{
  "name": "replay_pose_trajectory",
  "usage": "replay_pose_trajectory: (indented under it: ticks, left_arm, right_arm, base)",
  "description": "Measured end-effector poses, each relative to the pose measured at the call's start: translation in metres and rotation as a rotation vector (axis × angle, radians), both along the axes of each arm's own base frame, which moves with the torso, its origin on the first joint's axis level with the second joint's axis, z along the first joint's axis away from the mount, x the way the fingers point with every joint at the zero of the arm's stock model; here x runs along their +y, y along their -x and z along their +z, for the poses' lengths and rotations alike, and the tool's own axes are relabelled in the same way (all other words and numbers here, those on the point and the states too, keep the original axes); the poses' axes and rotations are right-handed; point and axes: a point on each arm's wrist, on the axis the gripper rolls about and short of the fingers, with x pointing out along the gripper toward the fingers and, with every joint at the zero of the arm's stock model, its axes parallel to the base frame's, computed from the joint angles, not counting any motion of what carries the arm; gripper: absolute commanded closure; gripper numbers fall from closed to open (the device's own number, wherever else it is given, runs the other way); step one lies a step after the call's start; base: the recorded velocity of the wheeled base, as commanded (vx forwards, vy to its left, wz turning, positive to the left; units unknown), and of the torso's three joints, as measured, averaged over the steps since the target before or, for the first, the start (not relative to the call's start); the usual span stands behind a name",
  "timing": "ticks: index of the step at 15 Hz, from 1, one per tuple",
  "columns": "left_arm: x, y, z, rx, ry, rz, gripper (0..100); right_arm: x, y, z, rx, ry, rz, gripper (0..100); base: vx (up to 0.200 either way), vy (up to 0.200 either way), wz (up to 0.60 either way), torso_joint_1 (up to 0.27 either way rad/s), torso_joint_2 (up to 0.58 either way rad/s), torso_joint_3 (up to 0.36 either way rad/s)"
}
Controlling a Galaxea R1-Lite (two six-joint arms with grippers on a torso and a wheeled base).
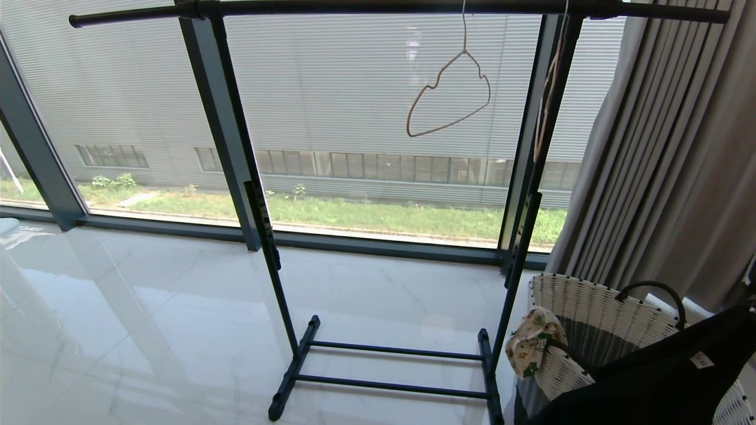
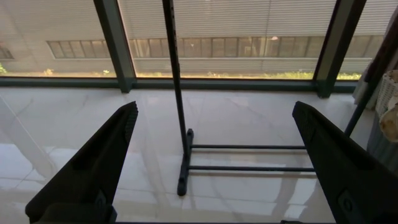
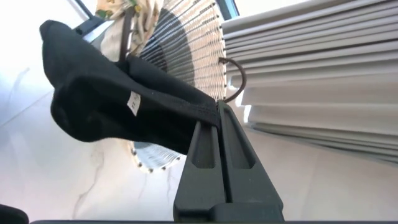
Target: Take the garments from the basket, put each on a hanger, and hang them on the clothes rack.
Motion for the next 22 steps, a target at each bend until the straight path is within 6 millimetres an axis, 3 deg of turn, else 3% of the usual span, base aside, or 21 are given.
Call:
replay_pose_trajectory:
  ticks: [5,22]
  left_arm:
    - [0.0,0.0,0.0,0.004,0.034,0.004,0]
    - [0.0,0.0,0.001,-0.001,-0.002,-0.007,0]
  right_arm:
    - [0.002,-0.001,0.003,-0.008,-0.002,0.011,100]
    - [0.023,-0.019,0.021,-0.066,-0.026,0.129,100]
  base:
    - [-0.2,0.0,0.0,0.0,0.0,0.001]
    - [0.0,0.0,0.0,0.0,0.0,0.0]
